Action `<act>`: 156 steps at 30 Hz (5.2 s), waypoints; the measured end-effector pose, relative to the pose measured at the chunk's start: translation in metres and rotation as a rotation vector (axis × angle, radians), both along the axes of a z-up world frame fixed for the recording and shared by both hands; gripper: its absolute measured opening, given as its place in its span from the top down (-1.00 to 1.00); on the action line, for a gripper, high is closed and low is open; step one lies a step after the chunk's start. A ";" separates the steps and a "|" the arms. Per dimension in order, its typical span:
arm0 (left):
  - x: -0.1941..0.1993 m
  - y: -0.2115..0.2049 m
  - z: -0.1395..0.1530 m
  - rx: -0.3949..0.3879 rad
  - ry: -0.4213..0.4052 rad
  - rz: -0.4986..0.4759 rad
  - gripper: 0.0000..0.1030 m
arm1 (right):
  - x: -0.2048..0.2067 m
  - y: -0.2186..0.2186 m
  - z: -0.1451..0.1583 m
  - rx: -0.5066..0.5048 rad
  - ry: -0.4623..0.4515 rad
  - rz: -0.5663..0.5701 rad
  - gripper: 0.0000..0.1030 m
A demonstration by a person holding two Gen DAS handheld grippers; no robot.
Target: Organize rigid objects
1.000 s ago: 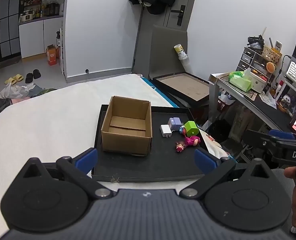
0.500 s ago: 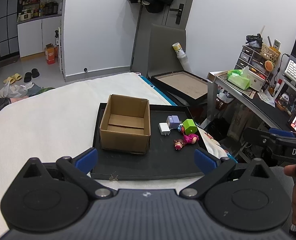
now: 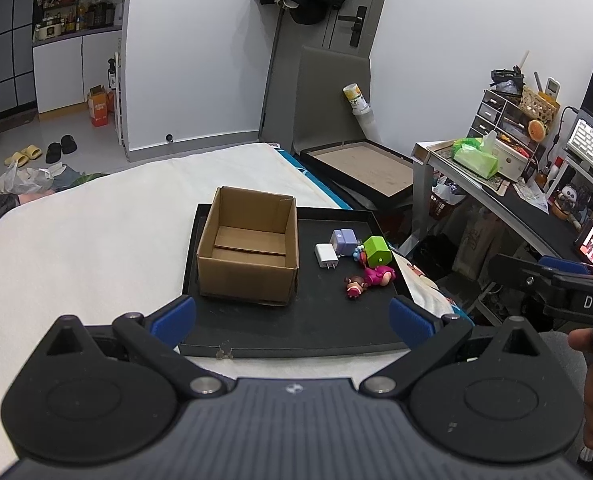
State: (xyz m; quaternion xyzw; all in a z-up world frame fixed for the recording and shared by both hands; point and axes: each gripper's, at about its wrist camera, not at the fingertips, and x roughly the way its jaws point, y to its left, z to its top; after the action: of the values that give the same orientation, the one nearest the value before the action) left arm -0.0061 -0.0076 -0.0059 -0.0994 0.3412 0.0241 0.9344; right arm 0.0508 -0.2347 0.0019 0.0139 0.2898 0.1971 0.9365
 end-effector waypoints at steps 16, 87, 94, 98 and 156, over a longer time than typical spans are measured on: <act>0.001 -0.001 0.000 0.002 0.001 0.000 -0.99 | -0.003 0.001 -0.001 -0.013 -0.009 -0.001 -1.00; 0.142 0.076 -0.072 -0.055 0.157 0.110 -0.94 | 0.147 -0.011 -0.088 0.040 0.275 -0.116 -0.95; 0.164 0.088 -0.085 -0.039 0.189 0.139 -0.91 | 0.184 -0.009 -0.106 0.034 0.358 -0.159 -0.88; 0.177 0.100 -0.092 -0.045 0.220 0.164 -0.82 | 0.208 -0.006 -0.124 0.046 0.429 -0.175 -0.83; 0.225 0.113 -0.172 -0.120 0.426 0.142 0.76 | 0.276 0.036 -0.236 0.041 0.705 -0.156 0.19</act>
State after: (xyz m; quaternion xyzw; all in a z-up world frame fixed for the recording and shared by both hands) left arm 0.2187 0.1057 -0.1781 -0.1712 0.5237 0.0899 0.8297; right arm 0.3268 -0.1982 -0.2344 0.1218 0.5889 0.1140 0.7908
